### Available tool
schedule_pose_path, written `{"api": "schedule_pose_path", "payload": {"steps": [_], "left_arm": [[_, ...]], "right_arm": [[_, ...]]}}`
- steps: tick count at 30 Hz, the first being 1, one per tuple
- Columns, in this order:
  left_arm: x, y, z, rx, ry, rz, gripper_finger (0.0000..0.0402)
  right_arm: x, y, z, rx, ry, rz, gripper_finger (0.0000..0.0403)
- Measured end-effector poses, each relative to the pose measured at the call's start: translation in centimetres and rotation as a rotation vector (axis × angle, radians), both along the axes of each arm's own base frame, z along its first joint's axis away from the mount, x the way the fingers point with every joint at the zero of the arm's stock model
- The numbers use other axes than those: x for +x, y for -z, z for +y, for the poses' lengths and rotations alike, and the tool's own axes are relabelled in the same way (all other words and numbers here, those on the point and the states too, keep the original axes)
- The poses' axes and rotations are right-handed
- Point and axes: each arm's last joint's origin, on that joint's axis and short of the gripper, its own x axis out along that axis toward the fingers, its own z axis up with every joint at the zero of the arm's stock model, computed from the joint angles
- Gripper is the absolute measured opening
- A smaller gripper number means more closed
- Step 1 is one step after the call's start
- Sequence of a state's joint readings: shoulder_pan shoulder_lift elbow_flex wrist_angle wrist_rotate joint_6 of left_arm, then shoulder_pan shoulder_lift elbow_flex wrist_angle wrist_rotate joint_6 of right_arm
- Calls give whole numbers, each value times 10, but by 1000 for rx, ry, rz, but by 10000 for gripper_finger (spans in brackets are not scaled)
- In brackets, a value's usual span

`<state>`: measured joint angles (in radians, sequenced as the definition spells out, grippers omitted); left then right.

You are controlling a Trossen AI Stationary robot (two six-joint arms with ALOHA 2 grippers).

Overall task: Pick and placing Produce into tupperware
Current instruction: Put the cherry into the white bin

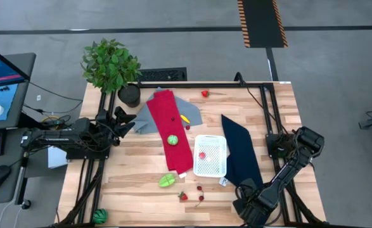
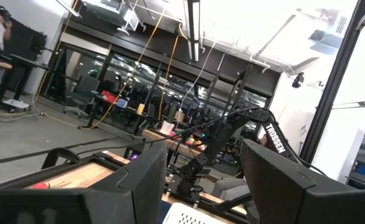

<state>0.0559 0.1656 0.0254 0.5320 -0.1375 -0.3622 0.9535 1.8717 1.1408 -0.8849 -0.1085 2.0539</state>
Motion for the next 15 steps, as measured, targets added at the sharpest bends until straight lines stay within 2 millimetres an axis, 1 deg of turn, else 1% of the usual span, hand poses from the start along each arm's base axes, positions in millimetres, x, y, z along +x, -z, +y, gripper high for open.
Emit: {"api": "schedule_pose_path", "payload": {"steps": [2,3,7,12,15], "left_arm": [[0,0,0,0,0,0,196],[0,0,0,0,0,0,196],[0,0,0,0,0,0,196],[0,0,0,0,0,0,196],[0,0,0,0,0,0,196]], "right_arm": [[0,0,0,4,-10,-2,15],[0,0,0,6,-11,0,12],[2,0,-1,17,-2,16,23],[7,0,-4,24,-21,17,10],[11,0,-7,25,-24,17,15]]}}
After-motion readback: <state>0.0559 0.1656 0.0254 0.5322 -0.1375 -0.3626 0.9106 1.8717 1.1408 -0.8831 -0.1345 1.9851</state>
